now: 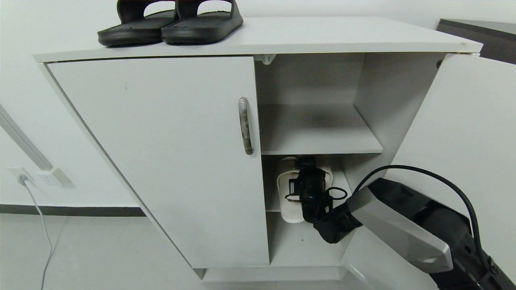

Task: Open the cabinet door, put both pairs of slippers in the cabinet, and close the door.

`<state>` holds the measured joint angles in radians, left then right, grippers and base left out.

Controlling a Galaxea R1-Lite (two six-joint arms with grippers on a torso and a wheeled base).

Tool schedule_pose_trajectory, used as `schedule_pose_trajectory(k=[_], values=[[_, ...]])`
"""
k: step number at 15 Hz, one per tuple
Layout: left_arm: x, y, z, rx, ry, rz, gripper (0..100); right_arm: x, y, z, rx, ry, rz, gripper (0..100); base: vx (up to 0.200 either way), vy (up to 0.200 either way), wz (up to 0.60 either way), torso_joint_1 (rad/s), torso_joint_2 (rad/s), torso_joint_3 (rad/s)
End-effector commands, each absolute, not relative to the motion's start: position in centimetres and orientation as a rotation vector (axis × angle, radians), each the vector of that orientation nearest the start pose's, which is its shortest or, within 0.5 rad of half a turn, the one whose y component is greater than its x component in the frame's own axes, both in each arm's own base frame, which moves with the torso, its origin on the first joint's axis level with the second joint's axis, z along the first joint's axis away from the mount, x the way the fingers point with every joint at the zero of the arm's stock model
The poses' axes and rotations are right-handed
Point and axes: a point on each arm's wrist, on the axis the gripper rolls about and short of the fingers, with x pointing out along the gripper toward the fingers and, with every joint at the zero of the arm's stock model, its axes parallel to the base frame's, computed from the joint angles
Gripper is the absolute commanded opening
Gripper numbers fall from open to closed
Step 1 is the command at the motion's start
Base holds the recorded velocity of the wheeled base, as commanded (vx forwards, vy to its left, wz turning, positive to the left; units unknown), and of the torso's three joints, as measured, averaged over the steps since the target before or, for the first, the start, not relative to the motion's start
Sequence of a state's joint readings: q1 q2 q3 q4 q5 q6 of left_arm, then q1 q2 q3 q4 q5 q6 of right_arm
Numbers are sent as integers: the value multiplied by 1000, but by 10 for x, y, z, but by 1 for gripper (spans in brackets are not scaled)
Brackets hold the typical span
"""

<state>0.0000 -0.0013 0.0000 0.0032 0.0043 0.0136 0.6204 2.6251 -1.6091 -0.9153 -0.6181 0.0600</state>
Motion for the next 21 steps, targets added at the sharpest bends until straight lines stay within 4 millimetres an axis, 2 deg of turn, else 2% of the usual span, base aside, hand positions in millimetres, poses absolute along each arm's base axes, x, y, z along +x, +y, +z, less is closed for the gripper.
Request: schedule_pose_trajectory(k=[1, 6, 10, 15, 21], values=[[-23, 0, 75, 14, 3, 5, 0, 444, 288, 32, 8, 70, -22, 0, 0, 0, 0, 0, 0, 0], [-23, 0, 75, 14, 3, 5, 0, 459, 283, 39, 10, 67, -45, 0, 0, 0, 0, 0, 0, 0], [-23, 0, 75, 14, 3, 5, 0, 460, 284, 26, -5, 89, -45, 0, 0, 0, 0, 0, 0, 0], [-23, 0, 75, 11, 3, 5, 0, 454, 285, 22, -7, 94, -47, 0, 0, 0, 0, 0, 0, 0], [-23, 0, 75, 11, 3, 9, 0, 442, 286, 28, -10, 92, -35, 0, 0, 0, 0, 0, 0, 0]])
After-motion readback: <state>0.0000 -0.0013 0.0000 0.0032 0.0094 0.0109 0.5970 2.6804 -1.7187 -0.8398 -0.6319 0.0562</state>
